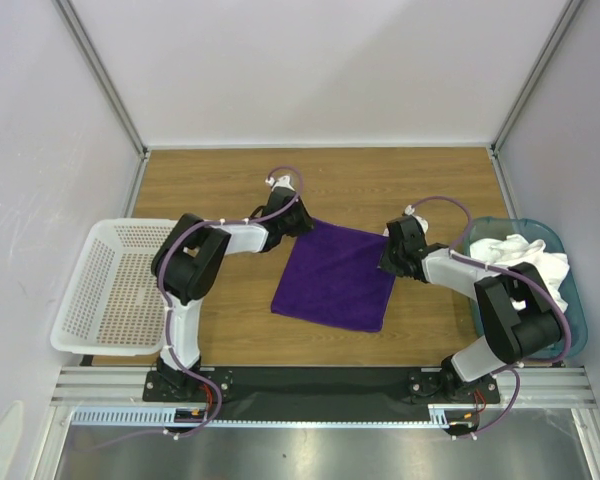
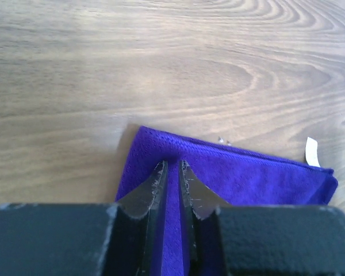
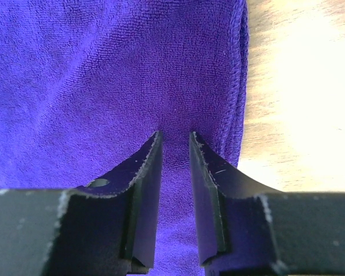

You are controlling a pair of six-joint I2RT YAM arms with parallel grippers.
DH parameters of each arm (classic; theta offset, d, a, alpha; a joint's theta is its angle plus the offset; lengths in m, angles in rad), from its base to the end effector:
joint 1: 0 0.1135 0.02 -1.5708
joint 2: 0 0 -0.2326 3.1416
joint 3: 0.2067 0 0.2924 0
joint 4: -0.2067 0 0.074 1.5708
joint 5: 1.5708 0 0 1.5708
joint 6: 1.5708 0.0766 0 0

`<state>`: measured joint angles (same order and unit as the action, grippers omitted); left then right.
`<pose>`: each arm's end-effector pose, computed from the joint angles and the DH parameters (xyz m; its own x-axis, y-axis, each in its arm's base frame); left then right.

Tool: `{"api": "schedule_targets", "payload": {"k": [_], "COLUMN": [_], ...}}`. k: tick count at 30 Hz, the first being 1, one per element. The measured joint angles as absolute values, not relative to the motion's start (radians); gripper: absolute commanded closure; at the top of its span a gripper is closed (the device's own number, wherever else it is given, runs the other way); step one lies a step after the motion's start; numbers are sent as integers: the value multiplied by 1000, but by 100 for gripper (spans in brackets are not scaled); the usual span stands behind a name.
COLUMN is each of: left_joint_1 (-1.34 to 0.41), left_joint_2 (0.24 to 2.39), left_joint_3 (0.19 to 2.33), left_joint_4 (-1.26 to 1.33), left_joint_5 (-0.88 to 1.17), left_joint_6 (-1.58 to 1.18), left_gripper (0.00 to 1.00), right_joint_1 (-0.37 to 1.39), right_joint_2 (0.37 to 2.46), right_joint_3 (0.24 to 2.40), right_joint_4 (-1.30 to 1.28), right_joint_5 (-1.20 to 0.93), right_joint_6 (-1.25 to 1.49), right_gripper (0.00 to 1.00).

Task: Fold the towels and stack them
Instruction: Fold the towel

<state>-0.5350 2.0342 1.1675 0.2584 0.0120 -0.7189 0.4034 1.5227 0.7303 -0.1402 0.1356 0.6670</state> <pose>0.4112 -0.2448 0.0562 -0.7113 -0.3439 -0.6130 0.0663 0.8354 -0.5456 0.3184 0.1246 0.0638 -0.7752 0.3356 -0.5352 0.2096 0.9359 0.2832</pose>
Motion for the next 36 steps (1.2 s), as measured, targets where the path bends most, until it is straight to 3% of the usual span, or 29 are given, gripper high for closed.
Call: {"api": "schedule_targets", "payload": {"k": [14, 22, 30, 33, 36], "left_joint_1": [-496, -498, -537, -569, -617], "left_joint_2": [2082, 2067, 1708, 1520, 1370], "left_joint_3": [1195, 1192, 1062, 988, 889], "left_joint_4": [276, 289, 215, 193, 163], "left_joint_5": [31, 92, 52, 2, -55], "left_joint_6": [-758, -635, -488, -480, -480], "left_gripper": [83, 78, 62, 61, 62], "right_joint_1": [404, 405, 392, 366, 342], "right_joint_2": [1503, 1471, 1459, 1477, 1532], "right_joint_3": [699, 712, 952, 1032, 1083], "right_joint_4": [-117, -175, -237, -222, -205], "right_joint_5": [152, 129, 96, 80, 75], "right_joint_6": [700, 669, 553, 527, 515], "right_gripper": [70, 61, 46, 41, 43]}}
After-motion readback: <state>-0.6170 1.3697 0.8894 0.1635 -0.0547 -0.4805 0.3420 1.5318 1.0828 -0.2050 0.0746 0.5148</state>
